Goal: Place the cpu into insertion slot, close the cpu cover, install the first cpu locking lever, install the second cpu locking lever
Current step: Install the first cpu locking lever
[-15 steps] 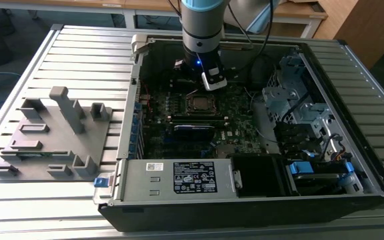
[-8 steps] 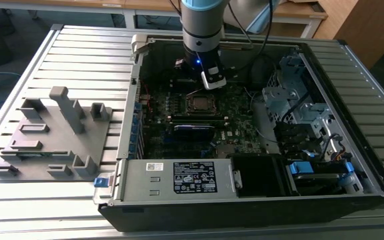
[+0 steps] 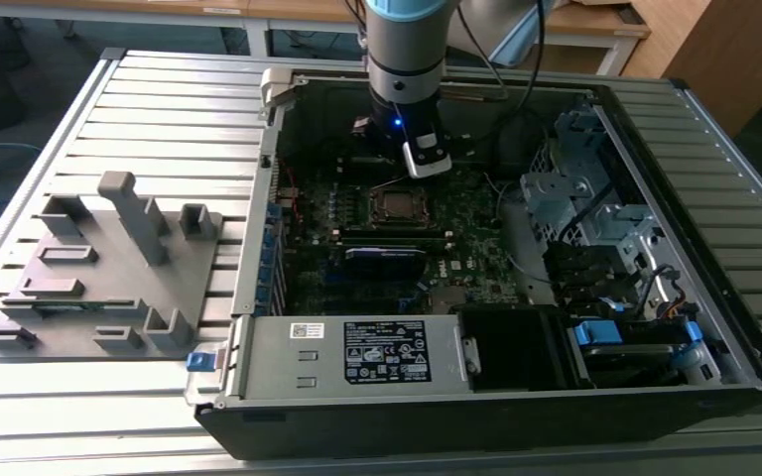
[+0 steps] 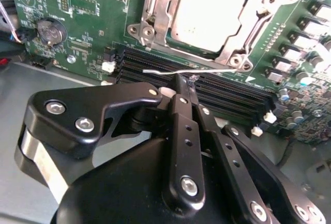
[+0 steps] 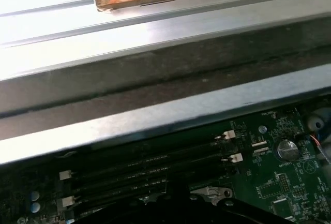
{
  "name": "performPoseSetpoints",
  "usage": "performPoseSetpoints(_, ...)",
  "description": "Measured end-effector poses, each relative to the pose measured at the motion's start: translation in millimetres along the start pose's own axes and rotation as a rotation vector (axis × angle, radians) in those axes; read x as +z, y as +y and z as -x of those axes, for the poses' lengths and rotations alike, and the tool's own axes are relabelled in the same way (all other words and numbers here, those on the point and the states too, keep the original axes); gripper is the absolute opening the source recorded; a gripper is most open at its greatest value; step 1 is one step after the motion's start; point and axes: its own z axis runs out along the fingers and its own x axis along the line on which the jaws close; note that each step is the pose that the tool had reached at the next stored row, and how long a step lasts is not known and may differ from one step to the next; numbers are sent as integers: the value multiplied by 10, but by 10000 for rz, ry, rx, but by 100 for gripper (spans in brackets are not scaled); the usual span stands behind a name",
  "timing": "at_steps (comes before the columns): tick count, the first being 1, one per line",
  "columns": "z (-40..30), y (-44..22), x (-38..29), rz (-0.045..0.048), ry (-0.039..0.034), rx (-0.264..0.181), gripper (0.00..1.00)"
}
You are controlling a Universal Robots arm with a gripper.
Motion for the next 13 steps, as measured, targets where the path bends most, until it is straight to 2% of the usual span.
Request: performPoseSetpoints(13,3,-7,9,-5,-24,88,11)
